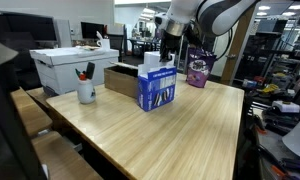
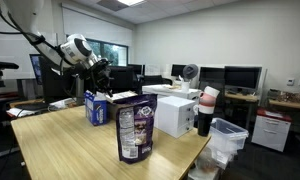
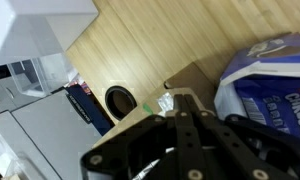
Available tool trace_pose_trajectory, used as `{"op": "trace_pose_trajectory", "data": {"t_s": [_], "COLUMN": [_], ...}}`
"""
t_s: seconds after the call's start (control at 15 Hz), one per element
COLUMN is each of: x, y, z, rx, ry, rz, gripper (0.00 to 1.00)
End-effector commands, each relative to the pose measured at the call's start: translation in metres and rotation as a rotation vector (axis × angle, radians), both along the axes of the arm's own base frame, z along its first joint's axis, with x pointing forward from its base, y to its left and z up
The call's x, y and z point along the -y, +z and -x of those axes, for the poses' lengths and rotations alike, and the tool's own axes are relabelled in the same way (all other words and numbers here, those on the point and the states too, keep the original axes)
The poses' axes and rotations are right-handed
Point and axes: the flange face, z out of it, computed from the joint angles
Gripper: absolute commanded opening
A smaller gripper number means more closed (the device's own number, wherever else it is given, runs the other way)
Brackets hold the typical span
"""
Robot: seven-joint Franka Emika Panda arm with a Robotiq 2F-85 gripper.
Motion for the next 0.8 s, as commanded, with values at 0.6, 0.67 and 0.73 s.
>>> {"op": "trace_pose_trajectory", "data": {"t_s": [0.6, 0.67, 0.73], "x": [-0.040, -0.043, -0.045], "y": [0.008, 0.013, 0.020], "z": [0.018, 0.023, 0.028], "rx": [-0.056, -0.091, -0.114], "ry": [0.012, -0.032, -0.070], "rz": [-0.052, -0.051, -0.047], "gripper": [0.02, 0.02, 0.02]}}
